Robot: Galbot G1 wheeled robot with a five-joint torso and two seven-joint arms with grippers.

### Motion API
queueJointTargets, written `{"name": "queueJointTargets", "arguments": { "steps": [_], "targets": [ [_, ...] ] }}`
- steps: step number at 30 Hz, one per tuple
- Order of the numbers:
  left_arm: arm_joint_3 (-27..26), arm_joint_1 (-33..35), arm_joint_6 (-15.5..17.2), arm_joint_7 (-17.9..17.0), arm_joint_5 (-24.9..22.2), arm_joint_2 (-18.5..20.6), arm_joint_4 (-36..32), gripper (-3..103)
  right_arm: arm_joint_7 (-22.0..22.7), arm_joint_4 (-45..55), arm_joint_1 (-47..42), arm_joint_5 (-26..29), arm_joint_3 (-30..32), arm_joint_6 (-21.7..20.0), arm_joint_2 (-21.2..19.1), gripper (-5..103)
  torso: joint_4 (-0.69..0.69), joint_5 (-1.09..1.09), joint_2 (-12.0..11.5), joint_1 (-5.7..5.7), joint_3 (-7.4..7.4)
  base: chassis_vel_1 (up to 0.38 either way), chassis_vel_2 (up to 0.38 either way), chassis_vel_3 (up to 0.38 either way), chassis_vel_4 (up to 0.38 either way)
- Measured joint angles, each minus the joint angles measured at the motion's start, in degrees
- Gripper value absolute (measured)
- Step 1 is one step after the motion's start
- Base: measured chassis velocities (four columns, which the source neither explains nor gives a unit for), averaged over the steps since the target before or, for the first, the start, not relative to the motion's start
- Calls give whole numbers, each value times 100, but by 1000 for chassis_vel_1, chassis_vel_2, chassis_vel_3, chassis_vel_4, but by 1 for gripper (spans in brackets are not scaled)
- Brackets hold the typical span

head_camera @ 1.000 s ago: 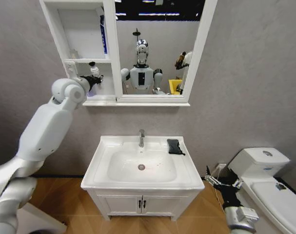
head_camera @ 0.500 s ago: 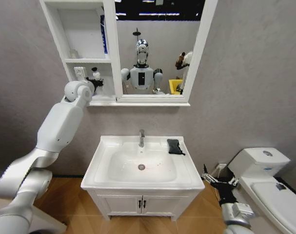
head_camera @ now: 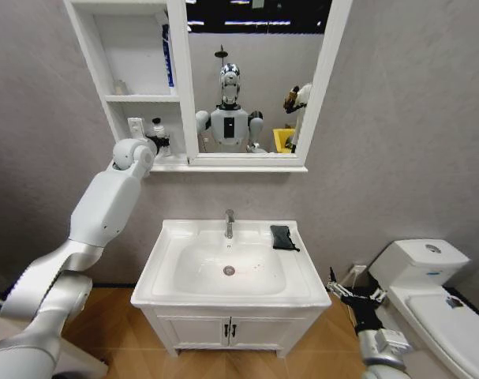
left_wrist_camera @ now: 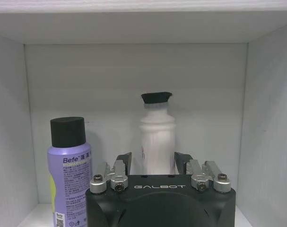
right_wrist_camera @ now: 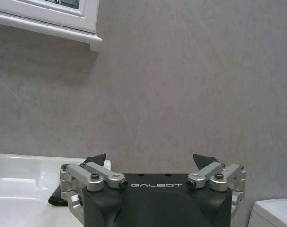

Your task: Move facial cleanser and shampoo from washbasin to cabinet, then wipe washbasin with towel.

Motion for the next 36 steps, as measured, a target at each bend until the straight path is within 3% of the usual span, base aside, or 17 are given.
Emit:
{"name": "queueJointTargets", "arguments": {
  "steps": [2,5,10,13,18,22,23,25,26,28,29,30,32,33,36],
  "targets": [
    [-14,1,-3,17,11,24,23,58,0,6,-4,-5,0,0,0,100,1,0,0,0,0,0,0,0,0],
    [-129,39,8,34,18,68,16,75,0,31,-2,-31,-9,1,3,100,1,-1,0,0,0,0,0,0,0],
    [-268,164,26,23,2,153,-304,85,0,49,4,-48,-20,0,8,100,0,0,0,1,0,0,0,0,0],
    [-420,495,97,-160,-189,387,-1196,98,4,67,8,-49,-20,-6,6,100,0,0,0,0,0,0,0,0,0],
    [-624,1039,235,-515,-647,804,-2169,100,5,90,14,-51,-37,-18,4,100,-1,-1,0,0,0,0,0,0,0],
    [-1232,2006,260,-839,-1087,1585,-3467,100,2,158,62,-77,-105,-87,2,100,3,-3,0,0,-1,0,0,0,0],
    [-1232,2006,260,-839,-1087,1585,-3467,100,2,158,62,-77,-105,-87,2,100,3,-3,0,0,-1,0,0,0,0],
    [-1844,2736,202,-908,-1085,1958,-4098,100,-1,225,91,-104,-144,-128,6,100,3,1,0,-1,-1,0,0,0,0],
    [-1844,2736,202,-908,-1085,1958,-4098,100,-1,225,91,-104,-144,-128,6,100,3,1,0,-1,-1,0,0,0,0],
    [-2674,3882,192,-911,-935,2067,-4700,100,-5,326,60,-111,-170,-148,8,100,2,-4,0,-1,-1,0,0,0,0],
    [-2674,3882,192,-911,-935,2067,-4700,100,-5,326,60,-111,-170,-148,8,100,2,-4,0,-1,-1,0,0,0,0],
    [-2983,4331,186,-840,-797,2051,-4915,100,-8,363,32,-111,-173,-149,2,100,0,-3,0,-1,0,0,0,0,0],
    [-3935,5756,55,-392,-117,1765,-5471,100,-14,450,-60,-107,-178,-142,-8,100,-2,1,1,-1,0,0,0,0,0],
    [-3935,5756,55,-392,-117,1765,-5471,100,-14,450,-60,-107,-178,-142,-8,100,-2,1,1,-1,0,0,0,0,0],
    [-4912,7650,-539,619,1075,846,-6001,100,-40,566,-232,-99,-196,-105,-28,100,2,-2,1,-1,-1,0,0,0,0]
  ]
}}
